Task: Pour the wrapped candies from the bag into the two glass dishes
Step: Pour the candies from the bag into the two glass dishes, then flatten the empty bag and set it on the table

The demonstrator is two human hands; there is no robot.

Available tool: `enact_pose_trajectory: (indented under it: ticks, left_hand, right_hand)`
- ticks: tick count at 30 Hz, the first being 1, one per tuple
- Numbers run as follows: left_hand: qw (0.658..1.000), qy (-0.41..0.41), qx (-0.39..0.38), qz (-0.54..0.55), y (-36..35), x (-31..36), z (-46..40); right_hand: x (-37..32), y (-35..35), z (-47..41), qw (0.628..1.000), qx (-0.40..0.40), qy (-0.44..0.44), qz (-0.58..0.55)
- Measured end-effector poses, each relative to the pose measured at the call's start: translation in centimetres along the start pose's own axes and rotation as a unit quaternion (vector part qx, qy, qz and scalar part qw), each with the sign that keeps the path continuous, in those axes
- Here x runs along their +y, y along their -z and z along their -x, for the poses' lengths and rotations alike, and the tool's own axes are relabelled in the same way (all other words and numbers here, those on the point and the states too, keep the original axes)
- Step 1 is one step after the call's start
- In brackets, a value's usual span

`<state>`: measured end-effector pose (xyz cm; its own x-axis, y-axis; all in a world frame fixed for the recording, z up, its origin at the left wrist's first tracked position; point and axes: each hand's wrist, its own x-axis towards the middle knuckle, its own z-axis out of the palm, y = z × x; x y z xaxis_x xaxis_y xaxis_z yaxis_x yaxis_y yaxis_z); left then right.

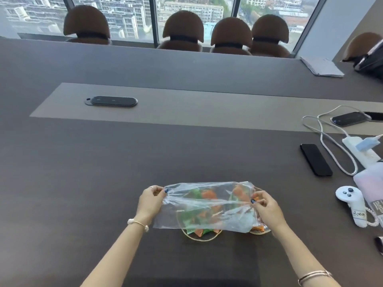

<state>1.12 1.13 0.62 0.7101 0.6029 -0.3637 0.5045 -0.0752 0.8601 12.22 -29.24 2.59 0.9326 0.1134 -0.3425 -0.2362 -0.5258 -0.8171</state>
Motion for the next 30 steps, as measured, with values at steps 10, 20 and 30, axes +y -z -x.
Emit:
enact_pose_trajectory:
  ticks: [10,20,30]
  left_hand:
    - [0.978,-0.099,0.164,0.087,12.1,-1.6,-0.6]
    - [0.958,0.004,0.285,0.019,23.7,-11.3,-2.7]
    - [0.953,0.099,0.276,-0.079,24.9,-16.8,-4.5]
  right_hand:
    - [-8.1,-11.0,0.5,0.990,-0.063,0.098,-0.079]
    - [-10.7,-27.5,0.3,0.978,-0.201,0.056,-0.003]
    - [-9.2,-32.3,0.1,0.971,-0.202,0.053,0.116]
